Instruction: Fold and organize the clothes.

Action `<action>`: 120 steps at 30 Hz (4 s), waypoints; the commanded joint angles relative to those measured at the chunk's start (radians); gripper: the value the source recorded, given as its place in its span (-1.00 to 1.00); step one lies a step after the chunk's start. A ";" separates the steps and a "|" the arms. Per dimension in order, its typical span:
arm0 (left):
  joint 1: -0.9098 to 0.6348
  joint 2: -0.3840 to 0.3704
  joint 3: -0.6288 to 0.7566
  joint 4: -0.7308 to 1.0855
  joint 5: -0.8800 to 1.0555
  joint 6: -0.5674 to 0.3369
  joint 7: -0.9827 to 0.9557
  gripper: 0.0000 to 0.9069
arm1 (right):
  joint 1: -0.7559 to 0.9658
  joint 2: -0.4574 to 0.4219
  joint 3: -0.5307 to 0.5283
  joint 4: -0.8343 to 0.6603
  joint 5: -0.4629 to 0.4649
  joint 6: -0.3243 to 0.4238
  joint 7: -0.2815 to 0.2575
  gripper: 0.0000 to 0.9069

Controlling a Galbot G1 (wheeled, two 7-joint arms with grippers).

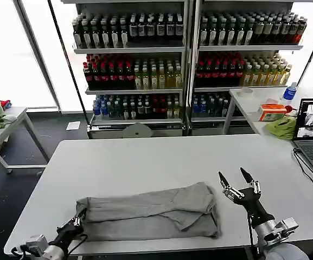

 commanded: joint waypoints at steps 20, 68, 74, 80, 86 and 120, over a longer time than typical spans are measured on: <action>-0.021 0.272 -0.406 -0.054 -0.110 0.152 -0.013 -0.98 | 0.013 0.013 -0.031 0.022 -0.008 -0.004 -0.025 1.00; -0.415 0.241 0.473 -0.017 -0.384 0.154 -0.239 1.00 | -0.068 0.084 0.009 0.025 -0.052 0.012 -0.036 1.00; -0.285 0.278 0.268 -0.197 -0.359 0.154 -0.089 1.00 | -0.055 0.080 -0.004 0.016 -0.052 0.017 -0.034 1.00; -0.124 0.254 0.030 -0.159 -0.056 0.147 0.084 1.00 | -0.029 0.068 -0.030 -0.008 -0.051 0.023 -0.033 1.00; -0.007 0.195 -0.027 -0.032 0.051 0.046 0.121 1.00 | -0.004 0.053 -0.046 -0.035 -0.046 0.028 -0.035 1.00; -0.090 0.147 0.073 0.143 -0.147 0.053 0.084 -0.98 | -0.027 0.046 -0.029 -0.049 -0.049 0.052 -0.037 1.00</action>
